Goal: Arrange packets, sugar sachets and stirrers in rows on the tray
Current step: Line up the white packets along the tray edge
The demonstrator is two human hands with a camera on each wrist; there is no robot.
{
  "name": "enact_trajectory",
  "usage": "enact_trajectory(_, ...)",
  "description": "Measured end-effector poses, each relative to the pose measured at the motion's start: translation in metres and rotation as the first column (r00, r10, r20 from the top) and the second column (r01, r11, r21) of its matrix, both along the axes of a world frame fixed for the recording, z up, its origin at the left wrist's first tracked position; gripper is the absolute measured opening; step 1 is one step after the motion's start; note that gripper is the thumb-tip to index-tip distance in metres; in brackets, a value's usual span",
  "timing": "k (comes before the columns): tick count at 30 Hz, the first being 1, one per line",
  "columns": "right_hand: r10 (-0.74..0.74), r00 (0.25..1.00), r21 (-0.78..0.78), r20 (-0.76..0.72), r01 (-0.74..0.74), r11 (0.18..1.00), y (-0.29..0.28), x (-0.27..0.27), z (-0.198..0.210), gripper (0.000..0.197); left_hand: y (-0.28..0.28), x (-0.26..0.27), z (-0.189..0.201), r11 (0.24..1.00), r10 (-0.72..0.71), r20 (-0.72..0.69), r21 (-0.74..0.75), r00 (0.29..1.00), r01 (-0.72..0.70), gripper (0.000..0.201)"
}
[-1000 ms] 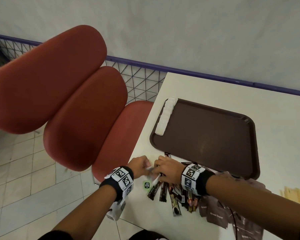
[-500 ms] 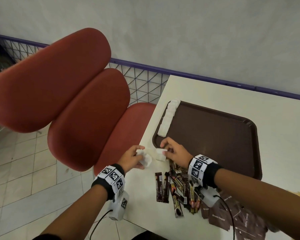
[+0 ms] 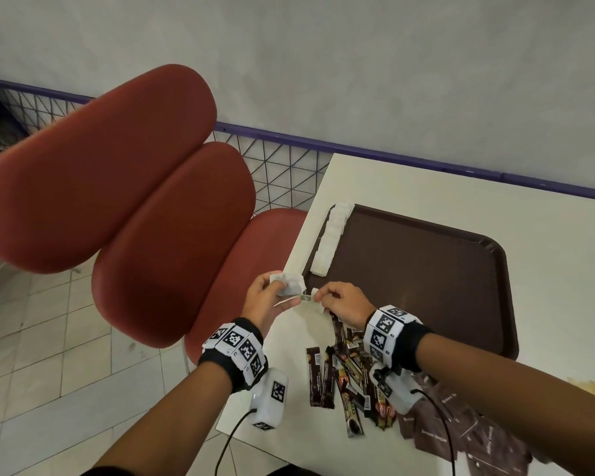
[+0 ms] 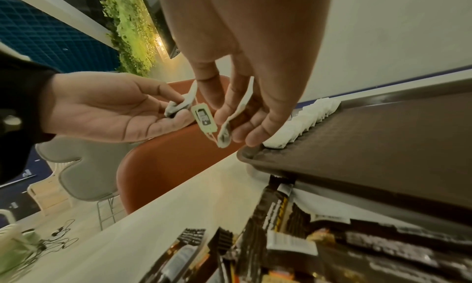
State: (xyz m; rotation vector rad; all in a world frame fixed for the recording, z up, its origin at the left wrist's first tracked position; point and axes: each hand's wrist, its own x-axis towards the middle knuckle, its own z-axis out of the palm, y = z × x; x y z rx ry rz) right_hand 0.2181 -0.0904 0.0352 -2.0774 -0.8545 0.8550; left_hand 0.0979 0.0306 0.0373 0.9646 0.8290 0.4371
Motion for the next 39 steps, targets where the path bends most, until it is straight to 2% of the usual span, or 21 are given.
enact_trajectory(4,-0.008,1.000,-0.019,-0.026,0.007,1.000,0.001,0.000,-0.002,0.010,-0.002,0.007,0.001,1.000,-0.001,0.004,-0.002,1.000,0.001,0.013)
enact_trajectory(7,-0.005,0.999,0.023,-0.039,0.006,1.000,0.001,0.000,-0.003,0.012,-0.006,0.010,0.002,1.000,-0.022,-0.003,-0.003,1.000,0.022,0.014)
enact_trajectory(10,-0.037,0.999,0.085,-0.009,0.037,0.996,0.001,0.004,-0.001,0.004,-0.008,0.014,0.002,1.000,-0.026,-0.015,-0.014,1.000,0.026,0.014)
enact_trajectory(13,-0.104,0.994,0.124,-0.018,0.106,0.987,0.003,0.008,-0.002,0.011,-0.010,0.018,0.000,0.999,-0.050,-0.040,-0.015,0.998,0.049,0.011)
enact_trajectory(16,-0.147,0.985,0.135,-0.087,0.158,0.978,0.005,0.013,-0.007,0.019,-0.012,0.021,-0.002,0.995,-0.096,-0.060,-0.022,0.993,0.095,0.011)
enact_trajectory(18,-0.140,0.978,0.151,-0.156,0.163,0.975,0.006,0.014,-0.007,0.014,-0.013,0.024,-0.003,0.994,-0.111,-0.071,-0.020,0.991,0.109,0.011)
enact_trajectory(22,-0.132,0.956,0.147,-0.261,0.174,0.974,0.006,0.016,-0.004,0.033,-0.012,0.030,-0.006,0.996,-0.086,-0.062,0.003,0.994,0.086,0.013)
enact_trajectory(24,-0.108,0.955,0.151,-0.278,0.154,0.976,0.004,0.017,-0.003,0.034,-0.012,0.033,-0.007,0.996,-0.085,-0.060,0.004,0.995,0.086,0.012)
enact_trajectory(27,-0.069,0.984,0.168,-0.164,0.097,0.981,0.000,0.021,-0.009,0.021,-0.012,0.036,-0.010,0.993,-0.112,-0.078,0.018,0.991,0.113,0.012)
enact_trajectory(29,-0.088,0.992,0.154,-0.090,0.102,0.983,-0.001,0.025,-0.013,0.020,-0.012,0.038,-0.012,0.989,-0.138,-0.114,0.033,0.984,0.143,0.013)
enact_trajectory(36,-0.085,0.996,0.129,-0.028,0.088,0.988,0.000,0.030,-0.004,0.015,-0.003,0.045,-0.012,0.946,-0.265,-0.242,0.122,0.933,0.301,0.022)
enact_trajectory(39,-0.102,0.995,0.109,0.004,0.101,0.989,0.001,0.035,-0.003,0.017,0.002,0.051,-0.012,0.891,-0.318,-0.329,0.217,0.889,0.398,0.019)
